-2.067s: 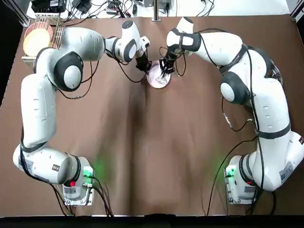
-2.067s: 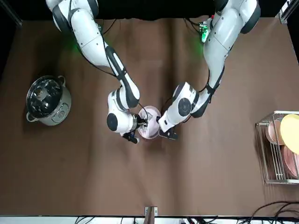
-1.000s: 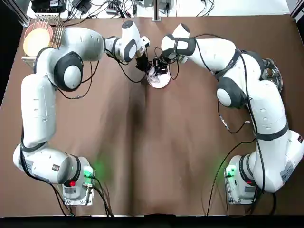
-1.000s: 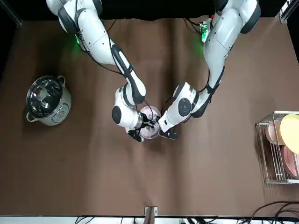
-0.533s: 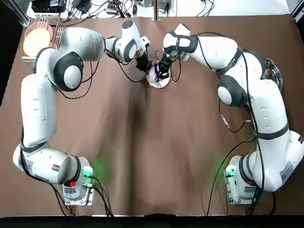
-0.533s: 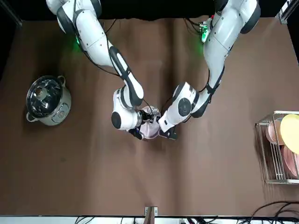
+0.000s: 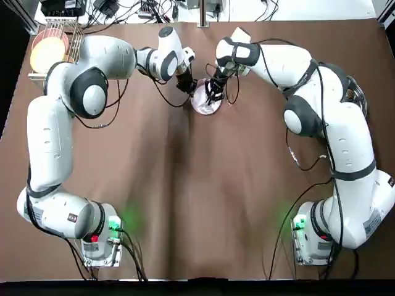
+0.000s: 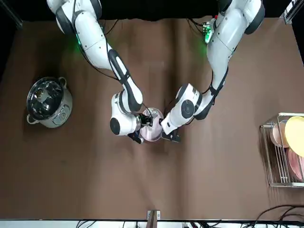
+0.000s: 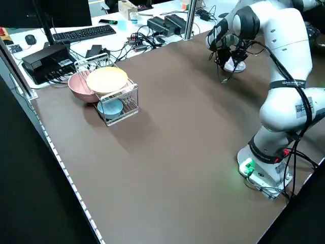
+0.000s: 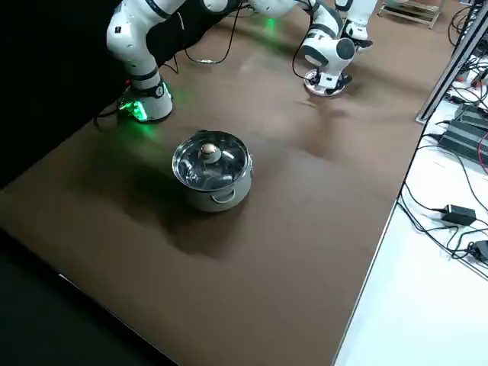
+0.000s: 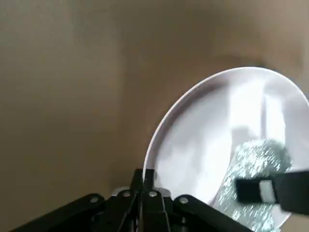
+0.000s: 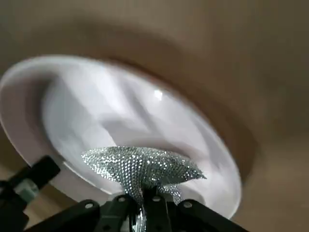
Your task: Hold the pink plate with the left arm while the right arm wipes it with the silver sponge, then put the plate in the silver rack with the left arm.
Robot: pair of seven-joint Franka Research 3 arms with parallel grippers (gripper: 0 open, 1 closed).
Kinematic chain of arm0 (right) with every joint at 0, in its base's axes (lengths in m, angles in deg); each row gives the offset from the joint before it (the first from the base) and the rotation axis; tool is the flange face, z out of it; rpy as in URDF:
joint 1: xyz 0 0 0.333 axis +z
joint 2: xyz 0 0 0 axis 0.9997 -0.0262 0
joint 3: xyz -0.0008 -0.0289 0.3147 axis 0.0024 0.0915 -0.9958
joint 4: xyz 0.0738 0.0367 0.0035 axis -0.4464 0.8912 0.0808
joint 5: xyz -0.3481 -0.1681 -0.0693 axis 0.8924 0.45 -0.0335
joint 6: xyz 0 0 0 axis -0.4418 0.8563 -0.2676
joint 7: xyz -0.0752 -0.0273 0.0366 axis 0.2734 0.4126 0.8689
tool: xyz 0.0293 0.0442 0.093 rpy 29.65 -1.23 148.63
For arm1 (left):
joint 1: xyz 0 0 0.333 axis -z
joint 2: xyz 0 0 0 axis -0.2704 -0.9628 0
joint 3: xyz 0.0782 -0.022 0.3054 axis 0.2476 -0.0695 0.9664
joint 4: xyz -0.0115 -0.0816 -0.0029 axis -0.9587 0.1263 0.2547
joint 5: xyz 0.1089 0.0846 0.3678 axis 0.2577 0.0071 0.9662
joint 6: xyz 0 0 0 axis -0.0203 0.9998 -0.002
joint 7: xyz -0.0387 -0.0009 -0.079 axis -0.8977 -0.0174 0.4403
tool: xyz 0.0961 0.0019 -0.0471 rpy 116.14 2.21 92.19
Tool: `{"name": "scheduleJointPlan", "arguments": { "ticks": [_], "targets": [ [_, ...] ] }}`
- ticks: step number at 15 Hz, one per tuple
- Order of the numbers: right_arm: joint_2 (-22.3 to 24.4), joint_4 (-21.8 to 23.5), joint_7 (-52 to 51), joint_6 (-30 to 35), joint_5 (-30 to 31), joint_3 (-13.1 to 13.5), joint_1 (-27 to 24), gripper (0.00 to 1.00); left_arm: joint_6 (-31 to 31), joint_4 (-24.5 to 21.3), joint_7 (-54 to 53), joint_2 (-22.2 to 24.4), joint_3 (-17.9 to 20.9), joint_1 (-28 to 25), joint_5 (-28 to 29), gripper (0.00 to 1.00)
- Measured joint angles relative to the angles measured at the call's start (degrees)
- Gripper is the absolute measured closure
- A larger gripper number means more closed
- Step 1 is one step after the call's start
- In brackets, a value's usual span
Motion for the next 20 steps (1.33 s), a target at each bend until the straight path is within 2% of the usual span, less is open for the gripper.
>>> {"name": "scheduleJointPlan", "arguments": {
  "ticks": [4,7,9,17,20],
  "targets": [
    [0.0,-0.1,-0.1,-5.7,0.7,0.7,-0.1,0.91,0.0,0.0,0.0,0.0,0.0,0.0,0.0,0.97],
    [-0.1,0.0,-0.1,-12.8,0.8,0.5,0.7,0.91,0.0,0.0,0.0,0.0,0.0,0.0,0.0,0.97],
    [-0.3,0.0,-0.1,-14.9,0.8,0.0,1.2,0.91,0.0,0.0,0.0,0.0,0.0,0.0,0.0,0.97],
    [-0.7,0.0,-0.1,-17.4,0.1,-1.3,3.4,0.91,0.0,0.0,0.0,0.0,0.0,0.0,0.0,0.97],
    [-0.7,-0.3,-0.1,-12.7,-0.3,-1.9,3.2,0.91,0.0,0.0,0.0,0.0,0.0,0.0,0.0,0.97]
  ]
}}
